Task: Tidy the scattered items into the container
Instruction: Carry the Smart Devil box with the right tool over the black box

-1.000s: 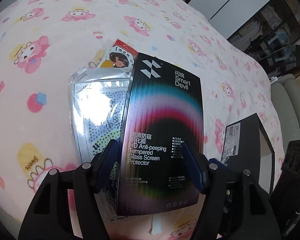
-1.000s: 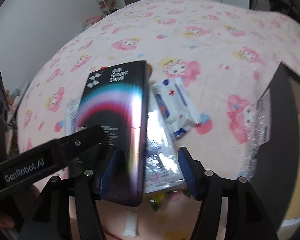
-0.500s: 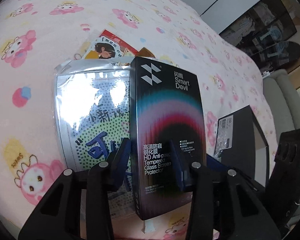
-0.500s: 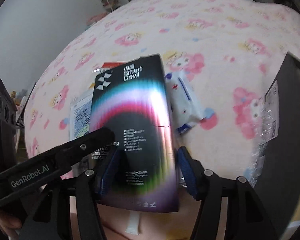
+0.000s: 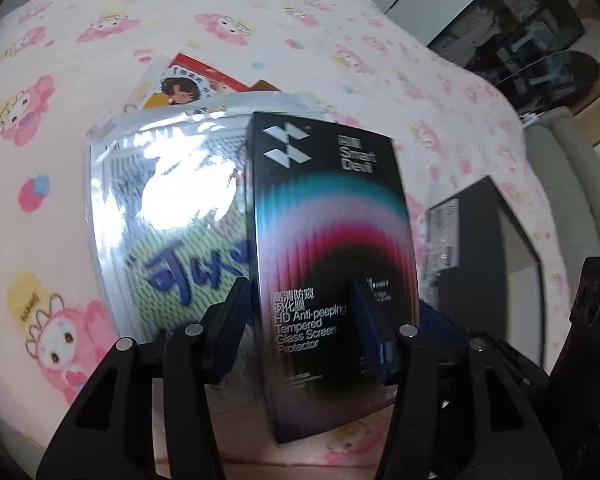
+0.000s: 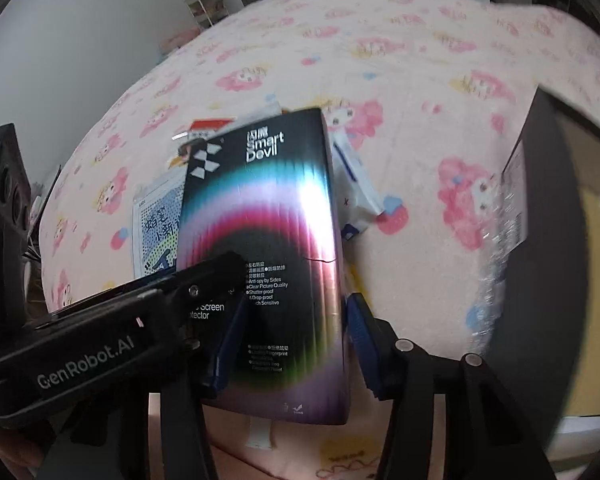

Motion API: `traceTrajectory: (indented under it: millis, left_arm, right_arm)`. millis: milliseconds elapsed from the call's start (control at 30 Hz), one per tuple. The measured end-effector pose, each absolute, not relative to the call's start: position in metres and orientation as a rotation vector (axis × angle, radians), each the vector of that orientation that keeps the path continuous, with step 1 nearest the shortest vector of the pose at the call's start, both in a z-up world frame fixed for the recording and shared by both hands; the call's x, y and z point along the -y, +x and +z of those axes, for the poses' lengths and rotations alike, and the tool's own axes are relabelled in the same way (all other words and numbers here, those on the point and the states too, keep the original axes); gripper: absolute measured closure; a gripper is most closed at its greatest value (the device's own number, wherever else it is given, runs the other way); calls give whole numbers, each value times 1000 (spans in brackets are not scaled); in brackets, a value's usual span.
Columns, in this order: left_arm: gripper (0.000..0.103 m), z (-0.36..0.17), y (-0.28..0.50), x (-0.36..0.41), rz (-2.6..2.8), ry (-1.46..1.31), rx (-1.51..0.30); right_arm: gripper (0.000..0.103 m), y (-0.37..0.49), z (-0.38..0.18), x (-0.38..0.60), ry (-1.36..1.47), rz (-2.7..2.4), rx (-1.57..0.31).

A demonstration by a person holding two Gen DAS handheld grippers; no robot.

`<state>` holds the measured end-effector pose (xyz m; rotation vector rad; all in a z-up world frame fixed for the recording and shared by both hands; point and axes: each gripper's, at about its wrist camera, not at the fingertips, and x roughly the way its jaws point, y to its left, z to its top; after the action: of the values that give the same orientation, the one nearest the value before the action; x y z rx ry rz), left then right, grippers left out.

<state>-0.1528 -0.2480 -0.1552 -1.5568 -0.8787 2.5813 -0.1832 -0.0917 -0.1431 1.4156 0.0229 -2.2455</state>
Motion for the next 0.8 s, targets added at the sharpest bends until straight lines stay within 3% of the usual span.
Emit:
traceTrajectory:
  millis: [100, 400, 633, 800]
  left_arm:
    - [53, -136, -141, 242, 2581, -1492, 910]
    - [53, -66, -140, 145, 2607, -1358, 695]
    - [54, -62, -174, 32, 2453, -1343, 598]
    - [54, -90, -208, -39, 2336, -1439, 598]
  right_arm:
    - [56, -172, -118, 81, 1347, -2262, -72]
    - [56, -149, -56, -1, 1213, -2382, 22]
    - [57, -152, -41, -104, 1226, -2498, 47]
    - [57, -177, -56, -172, 1311, -2577, 36]
